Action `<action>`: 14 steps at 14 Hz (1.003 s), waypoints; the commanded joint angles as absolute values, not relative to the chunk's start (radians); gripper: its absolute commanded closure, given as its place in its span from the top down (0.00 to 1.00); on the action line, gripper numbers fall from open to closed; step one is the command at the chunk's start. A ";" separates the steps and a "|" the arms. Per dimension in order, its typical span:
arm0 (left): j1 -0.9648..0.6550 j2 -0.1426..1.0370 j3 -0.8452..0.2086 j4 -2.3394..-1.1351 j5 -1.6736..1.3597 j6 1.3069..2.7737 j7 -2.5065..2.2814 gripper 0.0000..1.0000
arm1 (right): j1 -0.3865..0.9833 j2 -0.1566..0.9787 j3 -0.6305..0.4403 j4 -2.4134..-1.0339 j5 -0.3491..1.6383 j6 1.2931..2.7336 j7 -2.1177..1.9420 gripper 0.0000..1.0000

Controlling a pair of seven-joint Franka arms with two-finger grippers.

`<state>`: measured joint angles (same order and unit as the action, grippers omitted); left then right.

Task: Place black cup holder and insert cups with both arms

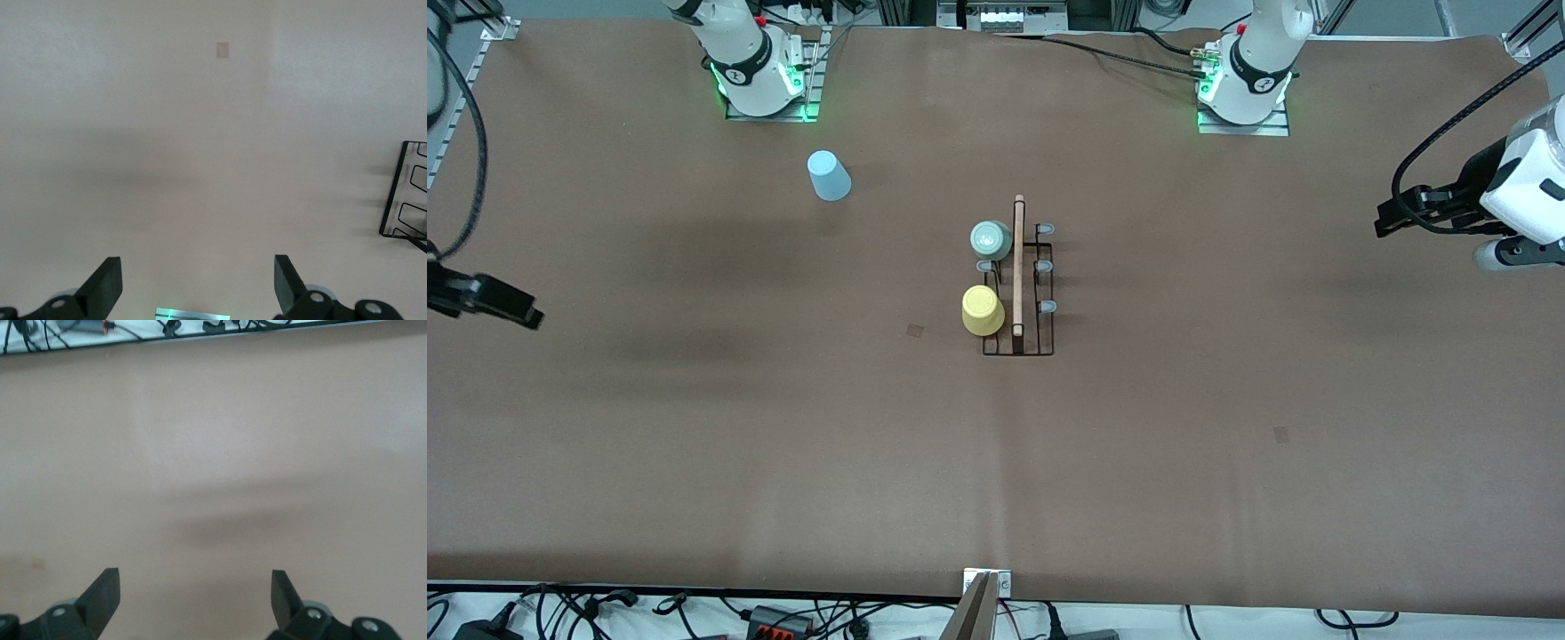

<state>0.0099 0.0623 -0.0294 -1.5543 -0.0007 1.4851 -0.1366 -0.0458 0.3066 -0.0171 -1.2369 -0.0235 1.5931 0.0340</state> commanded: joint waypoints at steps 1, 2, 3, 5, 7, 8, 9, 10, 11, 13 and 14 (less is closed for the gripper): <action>0.009 0.041 -0.029 -1.569 -0.018 1.479 -0.144 1.00 | -0.028 0.273 -0.063 -1.278 -0.023 1.571 -0.035 1.00; 0.009 0.043 -0.029 -1.569 -0.018 1.479 -0.144 1.00 | -0.026 0.273 -0.064 -1.278 -0.023 1.568 -0.031 1.00; 0.009 0.043 -0.029 -1.569 -0.018 1.479 -0.144 1.00 | -0.020 0.270 -0.064 -1.278 -0.023 1.554 -0.025 1.00; 0.009 0.043 -0.029 -1.569 -0.018 1.479 -0.144 1.00 | 0.027 0.262 -0.112 -1.278 -0.021 1.532 -0.021 1.00; 0.009 0.041 -0.029 -1.571 -0.018 1.479 -0.144 1.00 | 0.032 0.256 -0.115 -1.282 -0.018 1.537 -0.021 1.00; 0.009 0.043 -0.029 -1.571 -0.018 1.479 -0.144 1.00 | 0.035 0.246 -0.115 -1.301 -0.018 1.536 -0.021 1.00; 0.009 0.041 -0.029 -1.569 -0.018 1.479 -0.144 1.00 | 0.037 0.209 -0.115 -1.359 -0.018 1.551 -0.021 1.00; 0.009 0.041 -0.029 -1.569 -0.018 1.479 -0.144 1.00 | 0.037 0.168 -0.115 -1.437 -0.018 1.593 -0.021 1.00; 0.009 0.041 -0.029 -1.569 -0.018 1.479 -0.144 1.00 | 0.035 0.106 -0.115 -1.544 -0.018 1.664 -0.021 1.00; 0.009 0.041 -0.029 -1.569 -0.018 1.479 -0.144 1.00 | 0.037 0.028 -0.114 -1.666 -0.018 1.727 -0.021 1.00; 0.009 0.041 -0.029 -1.569 -0.018 1.479 -0.144 1.00 | 0.037 0.023 -0.114 -1.667 -0.018 1.717 -0.021 1.00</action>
<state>0.0099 0.0623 -0.0294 -1.5543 -0.0007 1.4850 -0.1366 0.0216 0.1282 -0.1025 -1.5308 -0.0228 1.6741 -0.0135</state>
